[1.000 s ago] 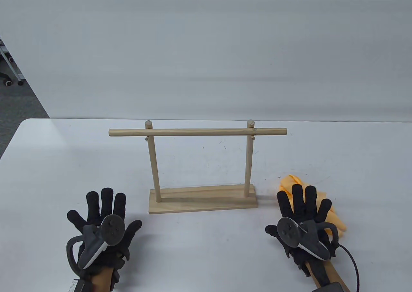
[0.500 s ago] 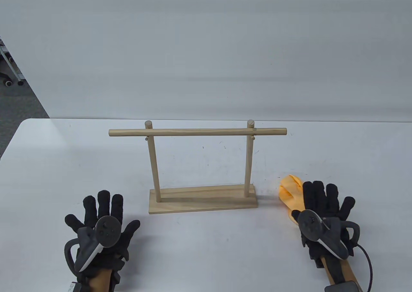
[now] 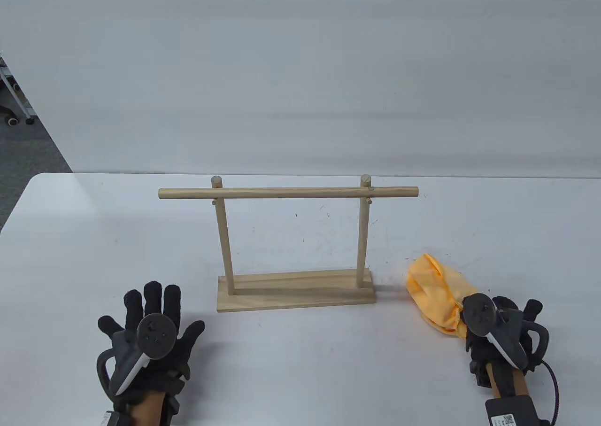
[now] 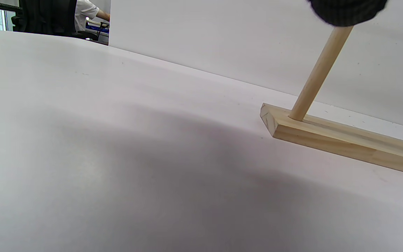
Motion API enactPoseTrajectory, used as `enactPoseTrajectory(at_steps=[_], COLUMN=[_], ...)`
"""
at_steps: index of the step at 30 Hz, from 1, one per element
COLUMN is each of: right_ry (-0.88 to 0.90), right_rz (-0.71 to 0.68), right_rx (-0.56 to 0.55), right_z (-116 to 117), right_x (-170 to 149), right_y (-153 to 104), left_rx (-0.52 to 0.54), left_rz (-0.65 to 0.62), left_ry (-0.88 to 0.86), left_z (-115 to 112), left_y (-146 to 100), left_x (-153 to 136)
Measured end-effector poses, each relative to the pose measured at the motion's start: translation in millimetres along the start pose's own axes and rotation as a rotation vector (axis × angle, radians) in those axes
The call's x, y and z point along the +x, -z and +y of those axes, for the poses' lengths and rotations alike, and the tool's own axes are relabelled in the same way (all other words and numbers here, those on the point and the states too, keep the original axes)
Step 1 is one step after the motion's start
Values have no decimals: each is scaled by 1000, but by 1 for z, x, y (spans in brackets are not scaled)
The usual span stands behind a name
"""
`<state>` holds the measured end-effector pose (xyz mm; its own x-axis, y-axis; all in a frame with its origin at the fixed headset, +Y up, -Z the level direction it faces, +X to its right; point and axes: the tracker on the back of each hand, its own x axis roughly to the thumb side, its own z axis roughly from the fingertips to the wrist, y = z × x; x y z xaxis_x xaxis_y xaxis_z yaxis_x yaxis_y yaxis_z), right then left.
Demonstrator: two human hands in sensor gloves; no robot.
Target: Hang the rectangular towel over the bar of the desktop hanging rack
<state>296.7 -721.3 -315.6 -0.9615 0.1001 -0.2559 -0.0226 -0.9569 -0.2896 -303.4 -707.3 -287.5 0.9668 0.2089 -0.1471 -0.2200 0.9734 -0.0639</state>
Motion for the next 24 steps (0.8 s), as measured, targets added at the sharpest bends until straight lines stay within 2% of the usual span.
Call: enactPoseTrajectory(at_steps=[5, 8, 12, 15, 17, 20, 24], right_ry=[278, 425, 615, 710, 741, 729, 671], right_rz=[12, 1, -46, -128, -237, -418, -627], right_rx=[-162, -204, -123, -35, 48, 194, 275], right_z=[-32, -52, -72, -84, -88, -86, -77], right_x=[-1, 1, 9, 23, 41, 71, 117], right_y=[-6, -10, -15, -19, -25, -34, -50], left_rx=[-23, -25, -32, -57, -96, -151, -213], left_rz=[-26, -57, -143, -273, -399, -539, -678], left_ry=[-61, -77, -160, -268, -309, -281, -209], left_z=[-3, -2, 1, 4, 6, 4, -3], left_y=[-2, -4, -10, -18, -26, -37, -45], left_x=[5, 12, 30, 54, 83, 126, 180])
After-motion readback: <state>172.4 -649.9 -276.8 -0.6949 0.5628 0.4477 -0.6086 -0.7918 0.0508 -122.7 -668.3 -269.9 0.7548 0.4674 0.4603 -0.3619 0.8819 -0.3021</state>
